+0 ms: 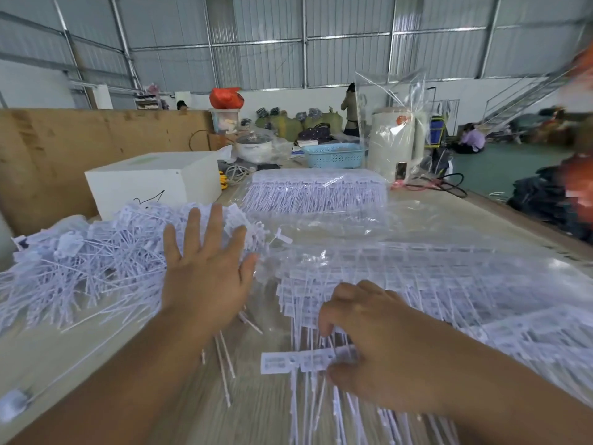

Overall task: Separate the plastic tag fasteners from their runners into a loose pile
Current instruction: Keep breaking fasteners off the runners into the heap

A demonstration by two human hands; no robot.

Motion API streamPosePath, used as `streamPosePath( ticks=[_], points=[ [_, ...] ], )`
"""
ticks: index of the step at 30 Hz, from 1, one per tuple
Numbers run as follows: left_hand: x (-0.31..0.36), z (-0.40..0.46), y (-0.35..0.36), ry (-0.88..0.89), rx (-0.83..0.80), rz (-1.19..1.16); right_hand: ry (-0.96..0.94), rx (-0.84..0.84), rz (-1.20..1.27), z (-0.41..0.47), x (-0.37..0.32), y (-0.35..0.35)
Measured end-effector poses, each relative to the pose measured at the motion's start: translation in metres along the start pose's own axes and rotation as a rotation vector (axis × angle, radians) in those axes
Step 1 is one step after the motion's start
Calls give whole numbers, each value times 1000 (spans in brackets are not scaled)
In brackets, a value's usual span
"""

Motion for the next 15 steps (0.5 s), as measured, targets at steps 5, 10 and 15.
streamPosePath(
  ticks=[5,10,15],
  points=[
    [37,-18,-13,243,174,7,-17,50,-24,2,-2,-1],
    [46,-27,-33,325,256,-205,3,41,27,5,1,2],
    [57,-46,-53,547,134,-594,14,100,-46,13,0,-1]
  ],
)
Point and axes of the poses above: each hand's wrist, its own z-axis towards the middle knuckle, its own y-axis out of the palm, x = y × z, the point moved 10 cm from there along z, towards the middle knuckle, and after that the axes turned 12 degrees about -x, right-handed, at the moved point
